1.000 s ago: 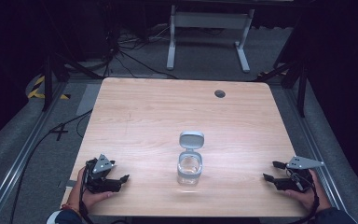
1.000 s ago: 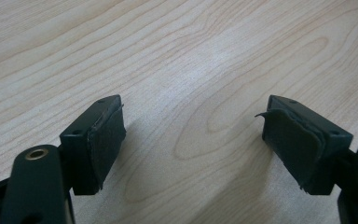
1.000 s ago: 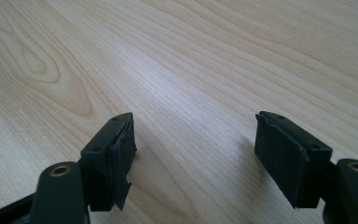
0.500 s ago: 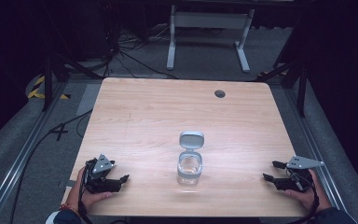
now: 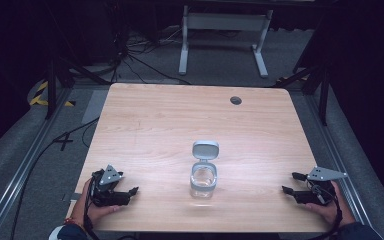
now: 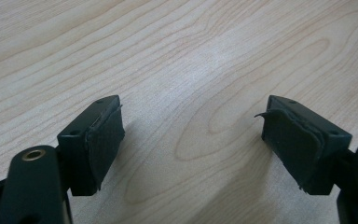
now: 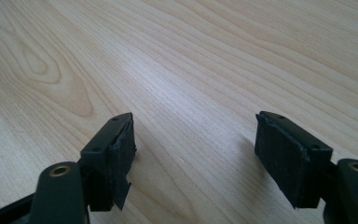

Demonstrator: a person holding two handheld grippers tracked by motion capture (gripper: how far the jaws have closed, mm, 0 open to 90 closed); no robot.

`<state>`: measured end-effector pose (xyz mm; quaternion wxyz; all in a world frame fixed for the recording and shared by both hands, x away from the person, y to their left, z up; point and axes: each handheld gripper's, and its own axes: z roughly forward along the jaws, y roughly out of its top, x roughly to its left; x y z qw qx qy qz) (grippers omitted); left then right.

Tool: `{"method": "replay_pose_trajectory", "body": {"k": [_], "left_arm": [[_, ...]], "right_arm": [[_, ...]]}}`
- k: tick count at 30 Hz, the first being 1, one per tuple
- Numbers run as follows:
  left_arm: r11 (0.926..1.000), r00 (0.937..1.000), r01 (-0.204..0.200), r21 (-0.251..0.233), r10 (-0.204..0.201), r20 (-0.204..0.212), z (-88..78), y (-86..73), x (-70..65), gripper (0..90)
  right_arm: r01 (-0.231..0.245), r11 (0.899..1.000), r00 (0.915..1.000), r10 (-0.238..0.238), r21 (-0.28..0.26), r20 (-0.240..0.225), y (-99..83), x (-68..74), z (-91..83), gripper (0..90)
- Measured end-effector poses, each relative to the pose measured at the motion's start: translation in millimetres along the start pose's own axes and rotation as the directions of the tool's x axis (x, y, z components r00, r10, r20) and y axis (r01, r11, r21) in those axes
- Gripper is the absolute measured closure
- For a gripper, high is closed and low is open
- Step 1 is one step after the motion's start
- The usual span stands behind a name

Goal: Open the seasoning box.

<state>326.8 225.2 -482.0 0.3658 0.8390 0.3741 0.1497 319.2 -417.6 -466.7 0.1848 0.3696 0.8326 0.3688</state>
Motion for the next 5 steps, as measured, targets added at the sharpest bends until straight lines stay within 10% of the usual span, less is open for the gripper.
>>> {"method": "replay_pose_trajectory", "body": {"k": [5], "left_arm": [[1.0000, 1.0000, 0.009, 0.002, -0.009, 0.001, 0.2, 0.3, 0.1, 20.8]], "right_arm": [[0.000, 1.000, 1.0000, 0.000, 0.000, 0.000, 0.0, 0.0, 0.0, 28.7]]}}
